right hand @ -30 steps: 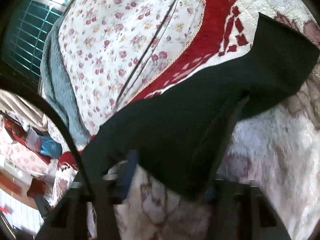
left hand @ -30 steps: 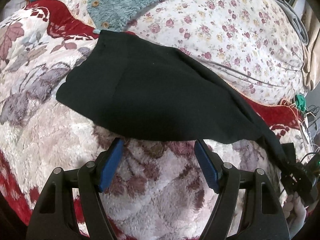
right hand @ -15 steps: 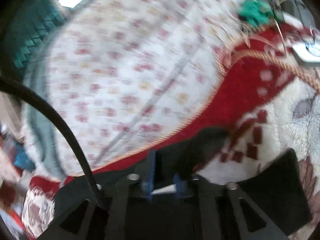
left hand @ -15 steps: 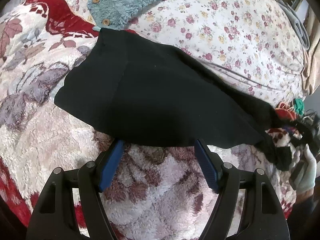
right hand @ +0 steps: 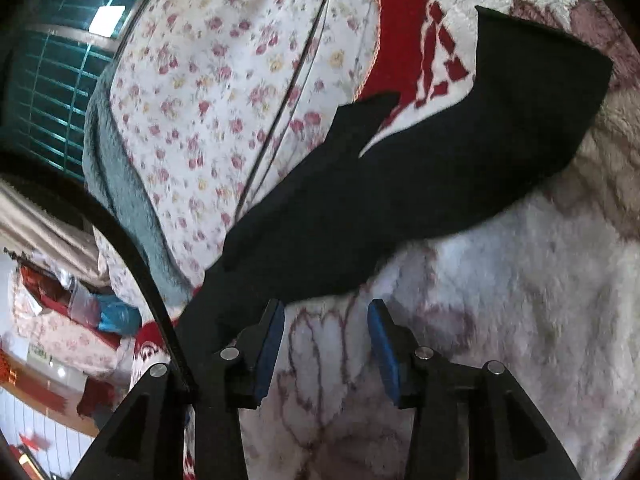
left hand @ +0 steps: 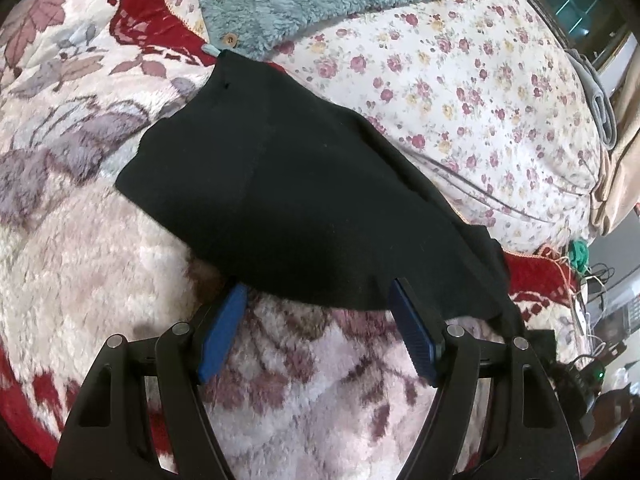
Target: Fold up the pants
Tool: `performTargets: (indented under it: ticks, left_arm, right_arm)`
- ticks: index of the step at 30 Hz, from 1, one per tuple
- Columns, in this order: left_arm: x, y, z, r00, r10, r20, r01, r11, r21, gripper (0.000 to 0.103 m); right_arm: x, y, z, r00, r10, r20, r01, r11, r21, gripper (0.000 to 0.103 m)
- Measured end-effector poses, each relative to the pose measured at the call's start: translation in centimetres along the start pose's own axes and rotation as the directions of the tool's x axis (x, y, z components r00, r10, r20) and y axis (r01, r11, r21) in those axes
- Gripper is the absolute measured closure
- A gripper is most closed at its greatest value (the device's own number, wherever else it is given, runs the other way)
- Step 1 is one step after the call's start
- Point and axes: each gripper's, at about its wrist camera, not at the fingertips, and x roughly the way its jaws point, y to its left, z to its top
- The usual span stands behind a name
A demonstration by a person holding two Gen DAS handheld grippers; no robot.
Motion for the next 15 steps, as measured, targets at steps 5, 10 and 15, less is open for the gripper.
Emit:
performTargets:
  ticks: [5,10,15]
  left_arm:
    - [1.3,0.2,1.3,0.999,0.012,0.050,-0.011,1.000,-0.016,0.029]
    - [2.2,2.0,3.7,0.998,-0.063,0.029,0.066,0.987,-0.144,0.029]
    - [3.4,3.4,5.0,0.995,-0.078,-0.068,0.067,0.986,-0.150,0.091]
  right_arm:
    - [1.9,-0.2,1.8,0.998,0.000,0.058,-0.004,0.998,0.056,0.055]
    - [2.3,-0.7,2.9,0.991,0.056,0.118,-0.069,0.991,0.111,0.084]
    - [1.1,-0.6,2.3,0.990,0.064,0.129,-0.075,0.994,0.083,0.097]
